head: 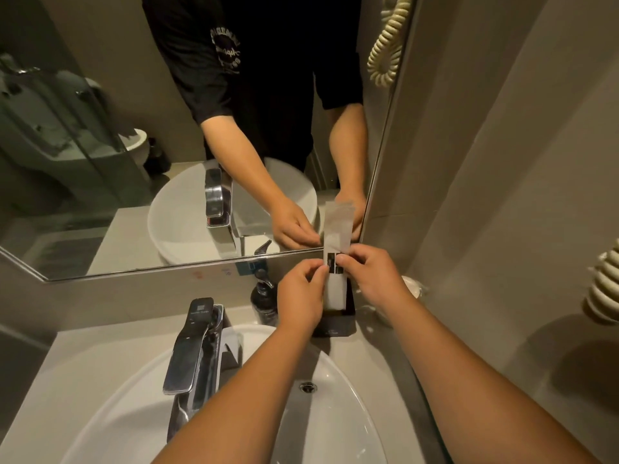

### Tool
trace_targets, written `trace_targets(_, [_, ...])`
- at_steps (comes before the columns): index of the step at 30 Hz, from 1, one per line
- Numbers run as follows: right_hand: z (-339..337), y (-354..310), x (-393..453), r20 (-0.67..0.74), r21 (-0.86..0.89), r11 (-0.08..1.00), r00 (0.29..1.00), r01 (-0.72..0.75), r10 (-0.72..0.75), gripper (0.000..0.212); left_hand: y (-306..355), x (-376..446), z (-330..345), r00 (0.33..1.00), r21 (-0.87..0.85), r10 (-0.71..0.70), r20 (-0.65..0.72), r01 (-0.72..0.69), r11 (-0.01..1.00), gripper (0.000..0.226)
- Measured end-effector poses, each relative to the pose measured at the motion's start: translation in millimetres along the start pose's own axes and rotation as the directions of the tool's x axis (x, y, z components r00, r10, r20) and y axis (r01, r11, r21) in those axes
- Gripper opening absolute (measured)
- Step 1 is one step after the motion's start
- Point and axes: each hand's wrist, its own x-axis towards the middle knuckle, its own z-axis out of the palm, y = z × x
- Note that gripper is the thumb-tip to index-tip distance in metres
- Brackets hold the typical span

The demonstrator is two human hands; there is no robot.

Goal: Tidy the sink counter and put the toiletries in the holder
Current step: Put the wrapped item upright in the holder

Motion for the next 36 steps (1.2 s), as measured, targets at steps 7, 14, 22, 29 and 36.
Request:
trace_targets(7, [7.2,15.2,3.1,-0.008,-0.056,0.998,1.0,-0.017,0.017,0.031,-16.9,2.6,6.2,0.999,0.037,-0.028,-0.021,0.029,0.999,0.015])
trace_targets(14, [25.1,56.3,1.6,-0.037,-0.427,0.892,0.988,-0.152,0.151,0.022,-48.7,1.0,14.6,0.988,0.325,-0.153,0.037,0.133,0.936,0.019])
trace_targets(22, [26.7,52.9,1.6,-0.041,-0.399,0.9,0.984,-0.177,0.175,0.022,-45.5,-3.8,14.0,0.993,0.366,-0.118,0.013,0.105,0.925,0.03])
trace_targets(29, [-8.0,54.4,-52.5,-0.291,-0.183,0.957,0.942,-0.227,0.168,0.014,-61.6,-62.1,-0.1,0.992,0.613,0.124,0.028,-0.115,0.781,0.033])
trace_targets(36, [-39.0,110.2,-176.3,-0.347,-0.737,0.512,0.897,-0.441,0.272,0.026,-92.1,-83.3,-15.5,0.942,0.754,0.112,0.316,-0.321,0.573,0.06])
